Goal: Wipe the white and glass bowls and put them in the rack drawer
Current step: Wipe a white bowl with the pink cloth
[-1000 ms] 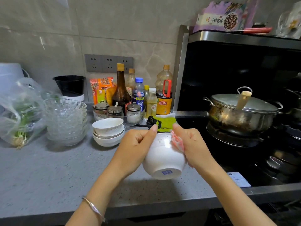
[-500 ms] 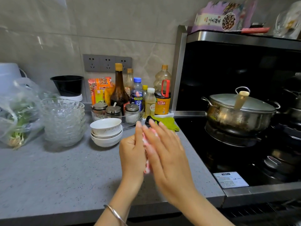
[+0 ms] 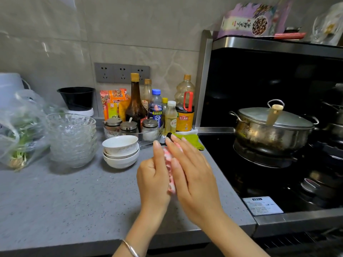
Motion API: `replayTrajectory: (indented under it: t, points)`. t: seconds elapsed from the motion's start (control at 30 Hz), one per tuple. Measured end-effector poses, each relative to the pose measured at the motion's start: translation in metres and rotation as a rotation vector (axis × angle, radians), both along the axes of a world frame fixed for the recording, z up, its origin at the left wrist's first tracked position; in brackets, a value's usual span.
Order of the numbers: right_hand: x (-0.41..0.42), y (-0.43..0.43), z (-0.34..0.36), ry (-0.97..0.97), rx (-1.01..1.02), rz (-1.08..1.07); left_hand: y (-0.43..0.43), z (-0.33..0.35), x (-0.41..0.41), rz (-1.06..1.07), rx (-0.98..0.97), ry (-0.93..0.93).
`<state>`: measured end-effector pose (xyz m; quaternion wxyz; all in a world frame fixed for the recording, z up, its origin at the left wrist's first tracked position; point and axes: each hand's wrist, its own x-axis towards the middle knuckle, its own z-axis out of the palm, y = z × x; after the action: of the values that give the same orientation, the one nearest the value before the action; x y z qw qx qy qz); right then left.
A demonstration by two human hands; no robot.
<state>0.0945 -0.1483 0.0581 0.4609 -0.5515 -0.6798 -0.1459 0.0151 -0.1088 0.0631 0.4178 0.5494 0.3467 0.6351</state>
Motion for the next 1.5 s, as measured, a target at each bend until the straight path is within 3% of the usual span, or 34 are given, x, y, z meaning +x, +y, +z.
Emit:
replayTrajectory:
  t: [0.17,0.33,0.47,0.6,0.87,0.97,1.13,1.2,1.3,1.37,1.43,1.5]
  points:
    - [0.013,-0.003,0.021,0.703,-0.305,0.303,-0.001,0.005,-0.011,-0.145,-0.049,-0.091]
    - [0.024,-0.01,0.027,0.949,-0.423,0.26,0.001,0.011,-0.02,-0.235,-0.173,-0.181]
    - [0.024,-0.008,0.026,0.849,-0.401,0.255,0.011,0.007,-0.027,-0.321,-0.198,-0.153]
    - [0.027,-0.008,0.036,0.79,-0.385,0.336,0.013,0.003,-0.036,-0.374,-0.126,0.02]
    - [0.027,0.007,0.029,0.579,-0.353,0.397,0.014,0.017,-0.028,-0.281,0.193,0.389]
    - [0.026,0.007,0.023,0.631,-0.279,0.372,0.014,0.011,-0.022,-0.194,0.2,0.324]
    - [0.017,0.01,-0.002,0.807,-0.347,0.402,0.017,-0.002,-0.016,-0.124,-0.063,-0.031]
    - [0.01,0.006,-0.006,0.678,-0.261,0.369,0.017,-0.006,-0.011,-0.05,-0.085,-0.054]
    - [0.001,0.004,-0.007,0.132,-0.095,0.111,0.015,-0.008,-0.001,0.042,-0.08,-0.059]
    - [0.003,0.006,-0.008,-0.075,0.003,0.011,0.011,-0.008,0.004,0.051,-0.063,-0.048]
    - [0.009,0.006,-0.005,0.068,-0.015,0.09,0.008,-0.007,0.007,0.03,-0.068,-0.064]
    - [0.015,0.004,0.0,0.476,-0.11,0.271,0.007,-0.006,0.005,0.008,-0.103,-0.122]
